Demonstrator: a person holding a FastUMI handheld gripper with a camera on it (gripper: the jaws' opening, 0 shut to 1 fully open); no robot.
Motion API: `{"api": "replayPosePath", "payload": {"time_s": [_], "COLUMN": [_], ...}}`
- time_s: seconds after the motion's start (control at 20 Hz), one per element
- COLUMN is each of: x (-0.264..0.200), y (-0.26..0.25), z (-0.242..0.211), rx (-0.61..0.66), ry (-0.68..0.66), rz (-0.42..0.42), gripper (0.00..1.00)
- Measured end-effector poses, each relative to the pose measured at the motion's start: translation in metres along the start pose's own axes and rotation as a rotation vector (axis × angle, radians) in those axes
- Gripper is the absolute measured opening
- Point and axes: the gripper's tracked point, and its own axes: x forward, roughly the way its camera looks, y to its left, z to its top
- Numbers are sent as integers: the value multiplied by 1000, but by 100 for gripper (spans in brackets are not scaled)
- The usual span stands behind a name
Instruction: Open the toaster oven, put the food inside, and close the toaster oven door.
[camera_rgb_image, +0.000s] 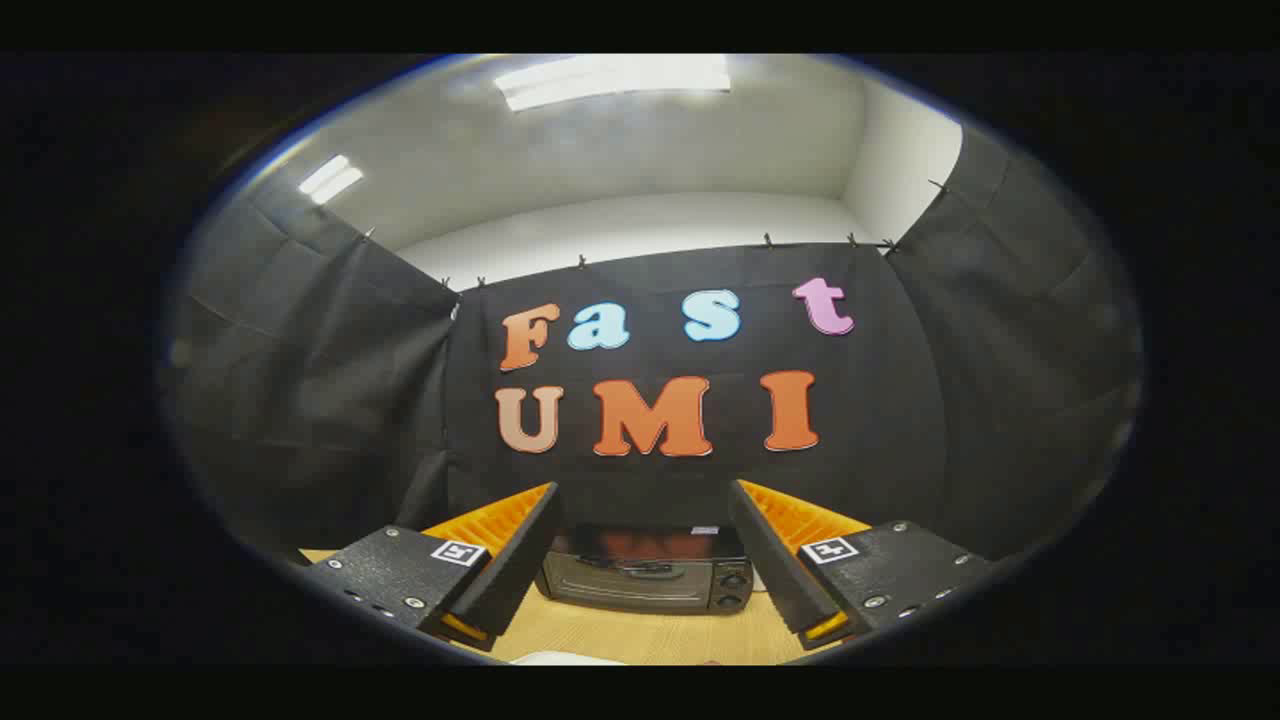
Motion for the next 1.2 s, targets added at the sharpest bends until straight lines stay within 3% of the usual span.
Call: {"api": "replayPosePath", "payload": {"time_s": [0.8, 1.2], "x": [11, 41], "y": [11, 18], "z": [-30, -68], "rx": [-7, 0], "ry": [53, 123], "rz": [19, 12], "gripper": [99, 99]}}
